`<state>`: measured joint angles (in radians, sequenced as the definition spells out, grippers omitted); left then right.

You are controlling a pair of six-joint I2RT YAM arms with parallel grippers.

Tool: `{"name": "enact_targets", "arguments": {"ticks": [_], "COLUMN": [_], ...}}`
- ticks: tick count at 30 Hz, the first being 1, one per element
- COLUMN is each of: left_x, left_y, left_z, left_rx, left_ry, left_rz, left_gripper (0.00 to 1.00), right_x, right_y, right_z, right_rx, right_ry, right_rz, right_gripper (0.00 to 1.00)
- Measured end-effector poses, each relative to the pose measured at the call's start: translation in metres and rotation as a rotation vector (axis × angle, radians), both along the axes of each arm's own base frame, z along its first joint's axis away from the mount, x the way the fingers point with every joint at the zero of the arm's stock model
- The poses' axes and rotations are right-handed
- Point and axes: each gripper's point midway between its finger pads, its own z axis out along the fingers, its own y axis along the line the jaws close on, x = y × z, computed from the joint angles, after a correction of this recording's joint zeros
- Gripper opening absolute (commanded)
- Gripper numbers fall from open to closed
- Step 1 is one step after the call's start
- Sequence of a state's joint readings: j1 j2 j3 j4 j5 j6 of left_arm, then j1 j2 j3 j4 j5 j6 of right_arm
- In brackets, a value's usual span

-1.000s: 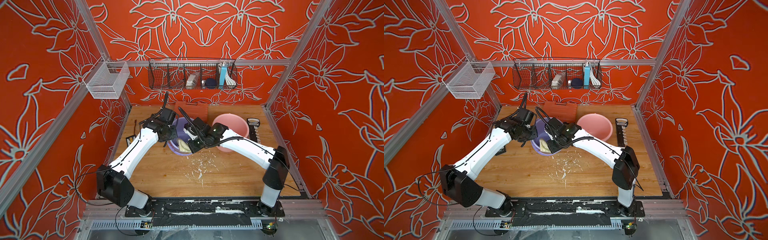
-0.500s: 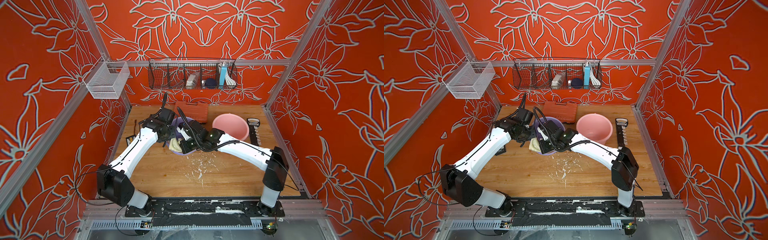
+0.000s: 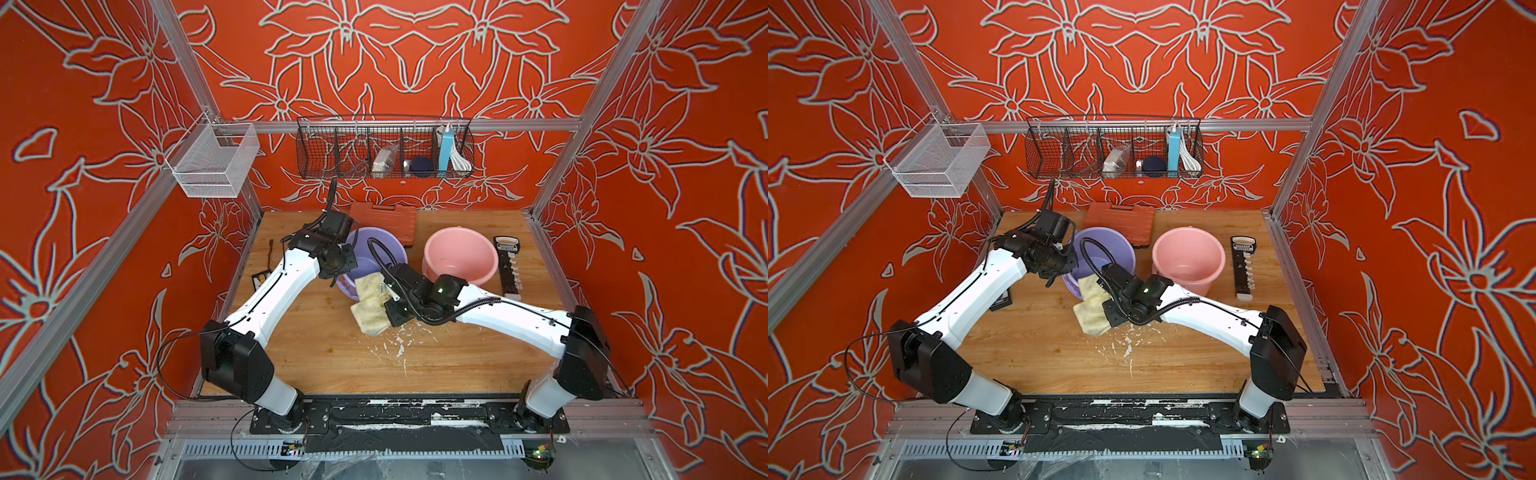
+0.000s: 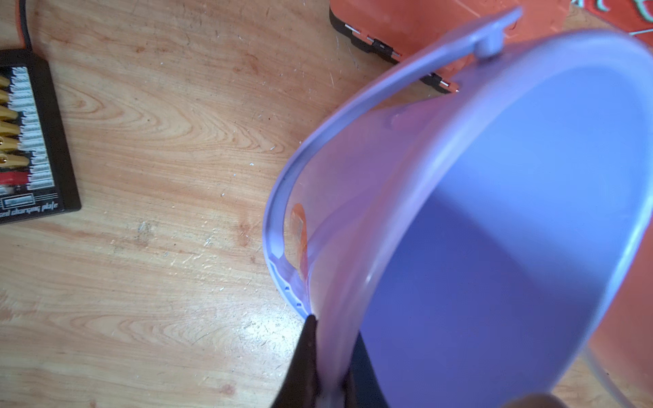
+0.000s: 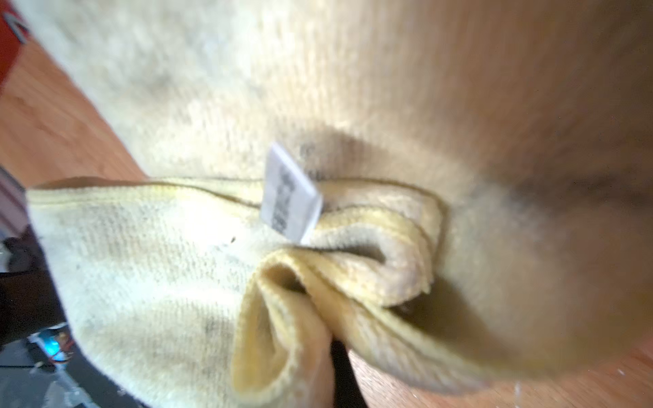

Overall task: Wipe the inside of the bucket with a cloth
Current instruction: Wipe the dirt from the inside of the bucket.

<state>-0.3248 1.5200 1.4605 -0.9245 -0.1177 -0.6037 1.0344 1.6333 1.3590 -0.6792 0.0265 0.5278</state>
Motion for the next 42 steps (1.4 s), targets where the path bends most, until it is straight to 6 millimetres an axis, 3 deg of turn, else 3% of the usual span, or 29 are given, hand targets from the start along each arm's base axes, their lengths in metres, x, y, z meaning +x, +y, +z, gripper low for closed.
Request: {"name": "enact_targets", "arguments": {"ticks": [6, 11, 15, 20, 23, 26, 30, 38, 42], "left_x": [0.001, 0.001, 0.001, 0.001, 0.001, 0.000, -0.003, -0.009, -0.011], "left_y": [0.000, 0.002, 0.007, 0.010, 0.009, 0.008, 0.006, -0.004, -0.006], "left_z": [0.000, 0.000, -0.001, -0.001, 0.000, 0.000, -0.001, -0.003, -0.002], "left_rx": [-0.005, -0.005, -0.007, -0.016, -0.021, -0.029, -0.045, -0.089, -0.103], "left_ry": [-0.002, 0.000, 0.004, 0.007, 0.005, 0.003, 0.003, 0.019, 0.019], "left_rz": [0.001, 0.004, 0.014, 0.022, 0.019, 0.016, 0.006, -0.041, -0.056], "left_gripper": [0.00, 0.00, 0.00, 0.00, 0.00, 0.00, 0.00, 0.00, 0.00], "right_x": [0.024, 0.052, 0.055, 0.048, 0.045, 0.047, 0.061, 0.114, 0.147], "right_y": [-0.028, -0.048, -0.074, -0.101, -0.105, -0.096, -0.066, 0.005, 0.027], "right_z": [0.001, 0.024, 0.044, 0.104, 0.148, 0.177, 0.184, 0.143, 0.130], "right_rx": [-0.062, -0.069, -0.093, -0.021, 0.084, 0.179, 0.237, 0.206, 0.196], "right_ry": [-0.017, -0.063, -0.110, -0.244, -0.329, -0.386, -0.388, -0.322, -0.302], "right_rz": [-0.085, -0.172, -0.215, -0.242, -0.238, -0.219, -0.181, -0.113, -0.105], "right_gripper": [0.00, 0.00, 0.00, 0.00, 0.00, 0.00, 0.00, 0.00, 0.00]}}
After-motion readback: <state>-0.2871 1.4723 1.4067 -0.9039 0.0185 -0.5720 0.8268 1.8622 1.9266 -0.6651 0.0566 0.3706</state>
